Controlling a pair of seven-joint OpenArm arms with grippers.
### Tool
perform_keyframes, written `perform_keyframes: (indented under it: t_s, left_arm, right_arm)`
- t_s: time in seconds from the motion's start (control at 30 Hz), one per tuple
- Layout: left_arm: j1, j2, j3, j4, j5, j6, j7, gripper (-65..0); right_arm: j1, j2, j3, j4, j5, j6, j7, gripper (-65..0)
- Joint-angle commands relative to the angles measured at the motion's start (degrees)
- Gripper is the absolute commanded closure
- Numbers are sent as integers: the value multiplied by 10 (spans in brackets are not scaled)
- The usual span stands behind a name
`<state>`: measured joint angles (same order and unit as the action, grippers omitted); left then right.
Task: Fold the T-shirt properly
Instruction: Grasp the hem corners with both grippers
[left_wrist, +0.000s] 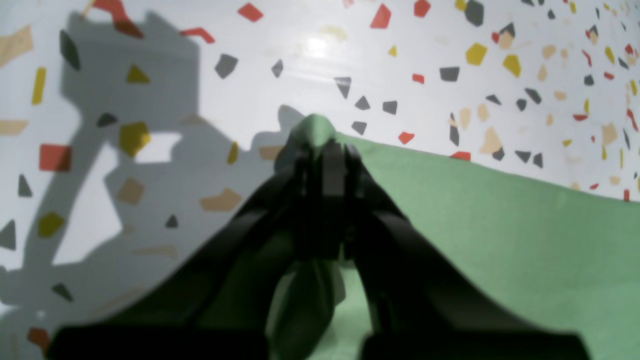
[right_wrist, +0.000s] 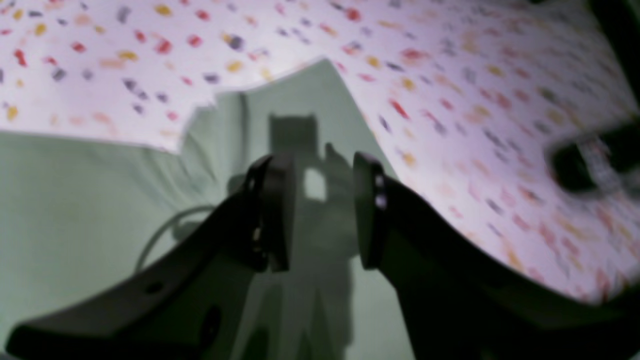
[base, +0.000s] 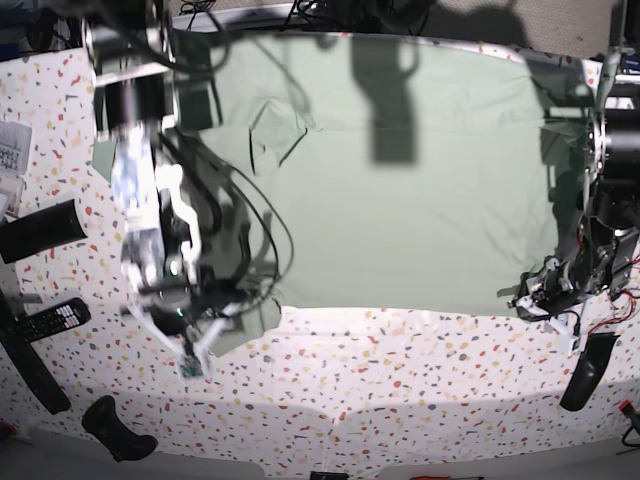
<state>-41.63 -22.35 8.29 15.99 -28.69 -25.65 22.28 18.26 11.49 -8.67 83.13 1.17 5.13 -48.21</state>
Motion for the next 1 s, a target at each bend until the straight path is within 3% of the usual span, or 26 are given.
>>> perform_keyframes:
  t_s: [0.0, 0.13, 0.3, 0.4, 0.47, 0.57, 0.83, 0.9, 0.97]
  left_arm:
    - [-14, -5, 0, 5, 2, -1, 4, 0]
    - [-14, -5, 0, 5, 2, -1, 4, 0]
    - [-14, -5, 0, 5, 2, -1, 4, 0]
    - [-14, -5, 0, 5, 2, -1, 4, 0]
    - [-14, -5, 0, 5, 2, -1, 4, 0]
    - [-14, -5, 0, 5, 2, -1, 4, 0]
    - [-14, -5, 0, 5, 2, -1, 4, 0]
    - [-14, -5, 0, 5, 2, -1, 4, 0]
    - [-14, -5, 0, 5, 2, -1, 4, 0]
  right_arm:
    - [31, 4, 2, -27, -5, 2, 8, -184]
    - [103, 6, 2, -195, -8, 5, 23, -184]
    - [171, 7, 2, -377, -36, 6, 103, -184]
    - [191, 8, 2, -446, -61, 30, 154, -188]
    - [191, 9, 2, -469, -70, 56, 209, -243]
    - [188, 9, 2, -475, -70, 59, 225, -338]
    - [192, 9, 2, -475, -65, 59, 223, -345]
    - [191, 9, 2, -475, -67, 85, 223, -343]
    - [184, 9, 2, -475, -72, 139, 221, -342]
